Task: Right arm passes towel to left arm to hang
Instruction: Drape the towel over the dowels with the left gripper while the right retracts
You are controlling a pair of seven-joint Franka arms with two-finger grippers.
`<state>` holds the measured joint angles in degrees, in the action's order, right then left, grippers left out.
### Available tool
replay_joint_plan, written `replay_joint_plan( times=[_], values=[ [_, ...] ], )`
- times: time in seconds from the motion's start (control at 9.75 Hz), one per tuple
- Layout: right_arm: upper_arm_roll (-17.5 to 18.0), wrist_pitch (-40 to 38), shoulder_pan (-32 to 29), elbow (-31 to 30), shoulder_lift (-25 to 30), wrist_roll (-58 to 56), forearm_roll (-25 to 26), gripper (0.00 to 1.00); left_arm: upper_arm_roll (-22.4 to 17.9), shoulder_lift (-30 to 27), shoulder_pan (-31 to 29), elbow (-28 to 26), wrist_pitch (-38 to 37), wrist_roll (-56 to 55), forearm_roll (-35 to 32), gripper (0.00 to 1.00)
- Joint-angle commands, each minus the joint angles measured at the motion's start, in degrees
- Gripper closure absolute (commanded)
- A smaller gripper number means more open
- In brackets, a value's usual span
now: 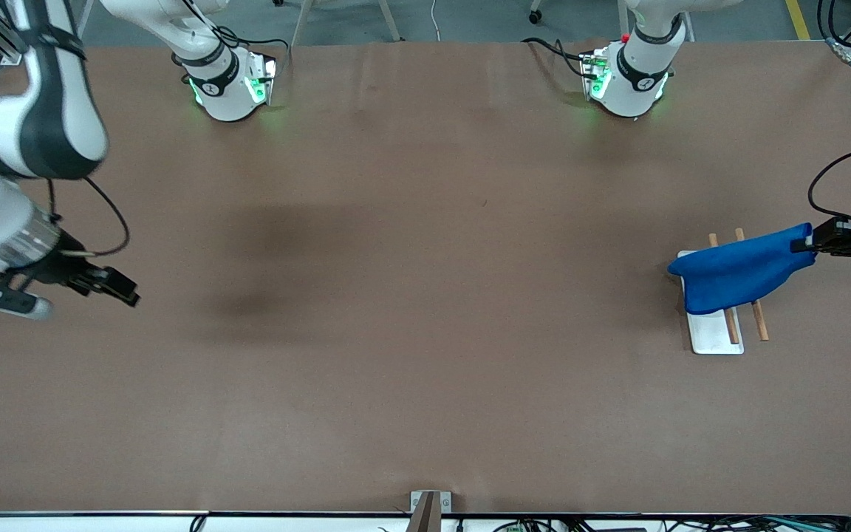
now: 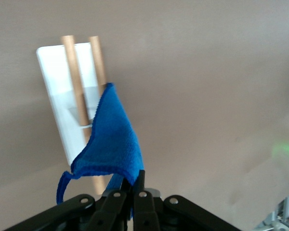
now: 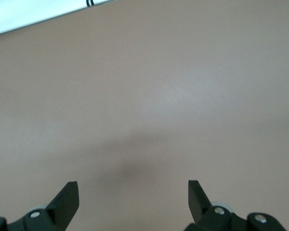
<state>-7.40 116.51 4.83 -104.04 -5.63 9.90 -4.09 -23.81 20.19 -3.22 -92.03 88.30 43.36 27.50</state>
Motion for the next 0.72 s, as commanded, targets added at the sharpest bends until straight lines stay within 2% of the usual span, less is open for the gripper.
replay_joint_plan(
  times=[0.0, 0.21, 0.41, 0.51, 0.62],
  values=[
    [-0.6, -9.7, -0.6, 3.0, 5.9, -1.5, 4.3, 0.0, -2.1, 4.6, 0.3, 2.4, 1.8, 3.2, -1.6, 1.0],
    [-0.5, -16.8, -0.6, 3.7, 12.3, -1.5, 6.4, 0.0, -6.1, 8.2, 0.2, 5.8, 2.1, 7.1, -1.5, 1.0],
    [-1.4, -21.5, -0.9, 3.8, 16.6, -2.2, 6.4, 0.0, -6.3, 9.1, 0.1, 5.7, 2.3, 7.4, -1.4, 1.0],
    [-2.3, -22.3, -0.9, 8.1, 15.7, -5.2, 6.2, 0.0, -6.3, 9.9, 0.0, 5.5, 4.0, 7.2, -1.3, 1.0],
    [-2.4, -23.9, -1.1, 12.0, 11.3, -6.2, 5.8, 0.0, -6.4, 10.8, -0.5, 5.1, 5.5, 7.2, -1.2, 1.0]
  ],
)
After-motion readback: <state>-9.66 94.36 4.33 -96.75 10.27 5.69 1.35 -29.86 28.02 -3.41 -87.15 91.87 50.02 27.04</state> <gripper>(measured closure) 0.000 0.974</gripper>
